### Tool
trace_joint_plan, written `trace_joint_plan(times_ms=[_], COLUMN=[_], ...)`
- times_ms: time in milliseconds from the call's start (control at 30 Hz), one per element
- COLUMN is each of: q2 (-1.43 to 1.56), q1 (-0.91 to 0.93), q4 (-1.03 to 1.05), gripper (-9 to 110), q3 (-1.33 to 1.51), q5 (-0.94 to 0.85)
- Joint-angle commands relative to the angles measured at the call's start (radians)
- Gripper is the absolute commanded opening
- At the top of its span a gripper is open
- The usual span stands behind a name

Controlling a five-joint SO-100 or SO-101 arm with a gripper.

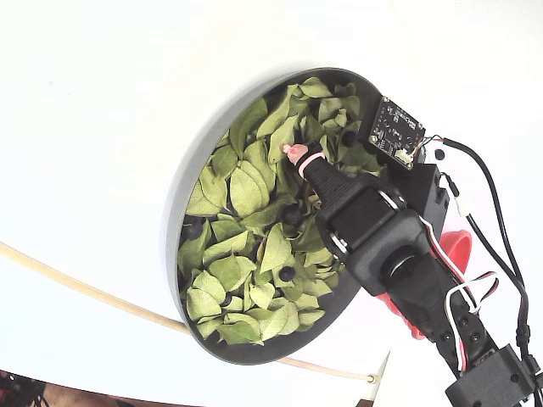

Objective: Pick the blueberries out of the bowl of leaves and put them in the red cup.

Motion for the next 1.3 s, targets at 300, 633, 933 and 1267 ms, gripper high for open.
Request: trace_joint_plan(times_ms=[300,633,933,1267], q2=[-0.014,-0.051,-0.075,-0.083], q1=[0.011,0.012,0.012,0.012], q4=[-0.029,-0.035,-0.035,-0.037], gripper=[17,15,12,11], q3=[-0.063,-0.083,-0.087,-0.084], q5=[0.006,0.009,0.003,-0.002])
